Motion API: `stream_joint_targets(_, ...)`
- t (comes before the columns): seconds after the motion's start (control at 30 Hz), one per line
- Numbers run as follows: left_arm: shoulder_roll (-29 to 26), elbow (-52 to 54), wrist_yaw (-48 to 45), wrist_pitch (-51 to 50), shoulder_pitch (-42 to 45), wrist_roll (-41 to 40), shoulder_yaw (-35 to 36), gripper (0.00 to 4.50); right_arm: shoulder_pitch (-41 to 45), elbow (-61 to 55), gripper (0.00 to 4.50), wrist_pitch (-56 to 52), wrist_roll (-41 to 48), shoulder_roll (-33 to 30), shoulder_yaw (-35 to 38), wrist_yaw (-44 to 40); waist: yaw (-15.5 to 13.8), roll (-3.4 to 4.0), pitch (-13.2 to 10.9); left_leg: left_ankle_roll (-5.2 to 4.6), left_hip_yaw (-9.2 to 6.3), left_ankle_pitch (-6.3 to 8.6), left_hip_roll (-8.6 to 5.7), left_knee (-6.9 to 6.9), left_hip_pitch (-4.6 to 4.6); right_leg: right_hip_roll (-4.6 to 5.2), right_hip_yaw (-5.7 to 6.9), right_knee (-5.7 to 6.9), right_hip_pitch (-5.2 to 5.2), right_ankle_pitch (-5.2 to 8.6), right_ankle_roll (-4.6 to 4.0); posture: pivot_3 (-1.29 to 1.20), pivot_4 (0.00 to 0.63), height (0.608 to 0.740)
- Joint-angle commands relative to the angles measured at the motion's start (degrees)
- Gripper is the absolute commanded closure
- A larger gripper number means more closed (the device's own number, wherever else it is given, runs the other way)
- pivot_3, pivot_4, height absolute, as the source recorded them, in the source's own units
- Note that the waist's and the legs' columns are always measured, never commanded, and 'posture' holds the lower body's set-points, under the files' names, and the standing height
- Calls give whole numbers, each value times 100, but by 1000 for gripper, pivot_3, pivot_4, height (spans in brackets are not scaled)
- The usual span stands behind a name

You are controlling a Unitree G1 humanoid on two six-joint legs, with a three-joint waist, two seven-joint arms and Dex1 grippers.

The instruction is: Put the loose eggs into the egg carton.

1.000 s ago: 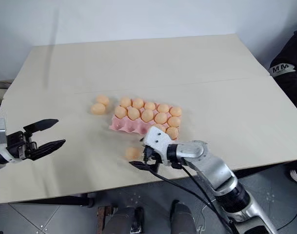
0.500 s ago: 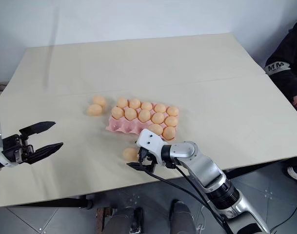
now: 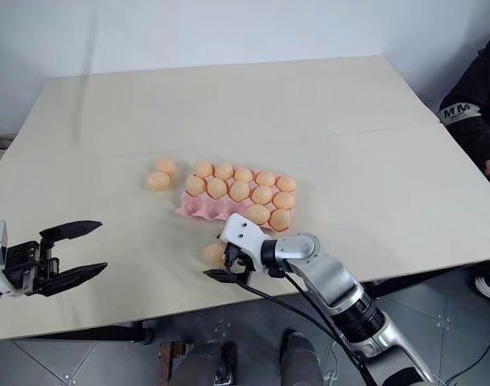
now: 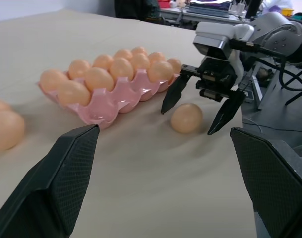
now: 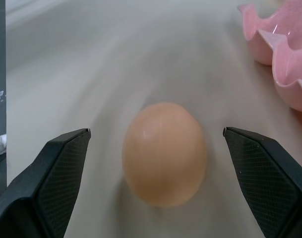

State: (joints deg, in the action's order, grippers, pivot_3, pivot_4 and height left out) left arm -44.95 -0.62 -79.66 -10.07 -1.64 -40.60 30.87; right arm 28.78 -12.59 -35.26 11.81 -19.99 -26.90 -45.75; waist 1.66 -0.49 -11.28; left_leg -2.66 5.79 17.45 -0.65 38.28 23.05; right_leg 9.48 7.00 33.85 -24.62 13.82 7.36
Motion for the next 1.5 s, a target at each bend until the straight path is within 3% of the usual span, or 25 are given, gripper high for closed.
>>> stream_joint_targets(0.03,149,164,97,177,-15,-139,135,0,99,-11,8,157,-8,52,40,-91,0,0,0,0,0,0,0,0,0,0,0,0,0,0,-1,0,150,740)
stream_joint_targets(0.7,194,20,-765,434,-75,-123,-227,0,43,334,8,334,-118,174,48,-158,6,-2,1,2,6,-2,3,-1,-1,-1,-1,1,-4,-3,-6,0,150,740)
stream_joint_targets(0.8,203,-11,-738,429,-7,-150,-255,0,13,383,549,367,-106,200,72,-142,5,-2,1,2,7,-2,3,-1,-1,-1,-1,0,-4,-3,-6,0,150,740)
stream_joint_targets(1.07,207,-103,-743,423,70,-128,-299,0,42,121,3059,301,44,151,251,-197,6,-2,1,-1,8,-3,3,0,-1,-2,-2,1,-4,-3,-6,0,150,740)
stream_joint_targets(1.3,300,-247,-646,547,216,-54,-422,0,647,-456,3266,-346,405,-105,931,-153,1,-2,1,1,9,-2,3,1,0,0,-3,-2,-4,-4,-7,0,150,740)
stream_joint_targets(1.5,422,-436,-612,672,427,61,-595,0,1257,70,3266,-393,65,-327,1119,109,0,-2,1,1,8,-3,7,0,0,0,2,0,-6,-6,-11,0,150,740)
